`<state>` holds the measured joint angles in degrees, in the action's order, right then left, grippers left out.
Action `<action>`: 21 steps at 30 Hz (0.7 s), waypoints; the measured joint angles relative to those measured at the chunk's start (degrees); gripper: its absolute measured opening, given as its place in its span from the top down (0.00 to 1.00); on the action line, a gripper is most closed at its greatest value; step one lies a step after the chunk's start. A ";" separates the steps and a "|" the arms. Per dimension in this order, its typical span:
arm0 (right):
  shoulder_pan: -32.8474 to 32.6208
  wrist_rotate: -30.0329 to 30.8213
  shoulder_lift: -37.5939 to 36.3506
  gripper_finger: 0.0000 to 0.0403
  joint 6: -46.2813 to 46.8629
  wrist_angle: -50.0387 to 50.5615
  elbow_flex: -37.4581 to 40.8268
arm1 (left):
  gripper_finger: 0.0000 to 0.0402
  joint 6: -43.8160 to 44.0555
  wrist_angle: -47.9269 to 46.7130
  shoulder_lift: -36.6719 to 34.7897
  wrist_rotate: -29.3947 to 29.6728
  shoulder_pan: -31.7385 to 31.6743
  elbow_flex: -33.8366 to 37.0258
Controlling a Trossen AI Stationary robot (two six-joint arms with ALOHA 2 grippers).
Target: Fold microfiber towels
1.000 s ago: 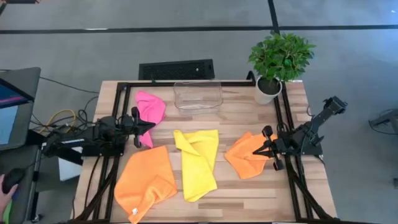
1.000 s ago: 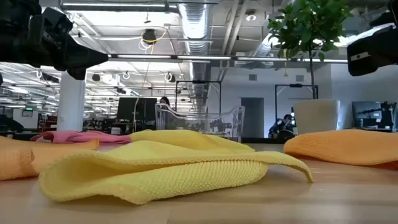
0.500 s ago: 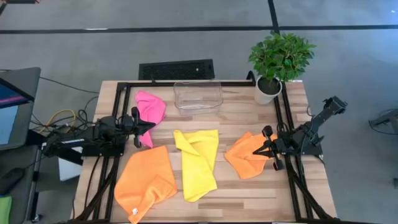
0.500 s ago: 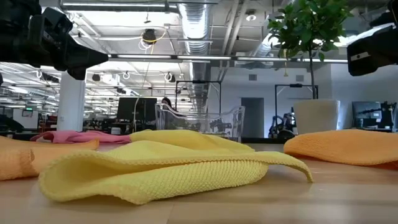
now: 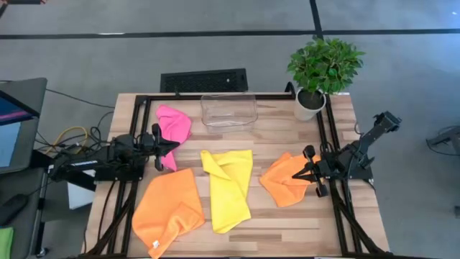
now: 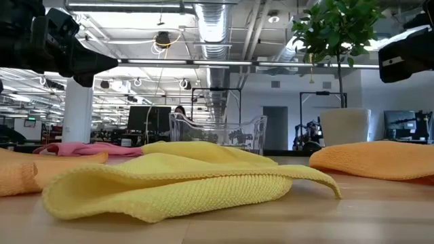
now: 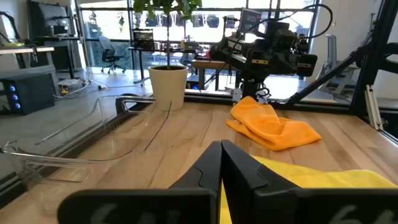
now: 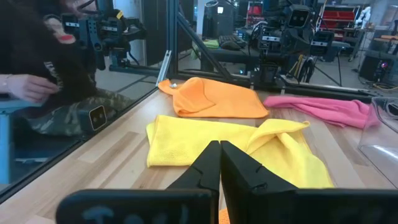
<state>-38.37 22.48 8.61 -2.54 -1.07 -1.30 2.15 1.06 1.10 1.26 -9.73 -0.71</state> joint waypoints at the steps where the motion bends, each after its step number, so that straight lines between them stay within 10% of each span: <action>1: 0.00 0.00 -0.01 0.92 -0.01 -0.01 0.02 | 1.00 0.00 0.00 0.02 0.02 0.00 0.02; 21: 0.00 -0.01 0.00 0.92 0.00 -0.01 0.01 | 1.00 0.78 0.83 0.02 0.15 0.00 0.00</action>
<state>-38.37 22.47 8.62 -2.54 -1.08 -1.29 2.94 1.89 1.13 1.41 -9.73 -0.71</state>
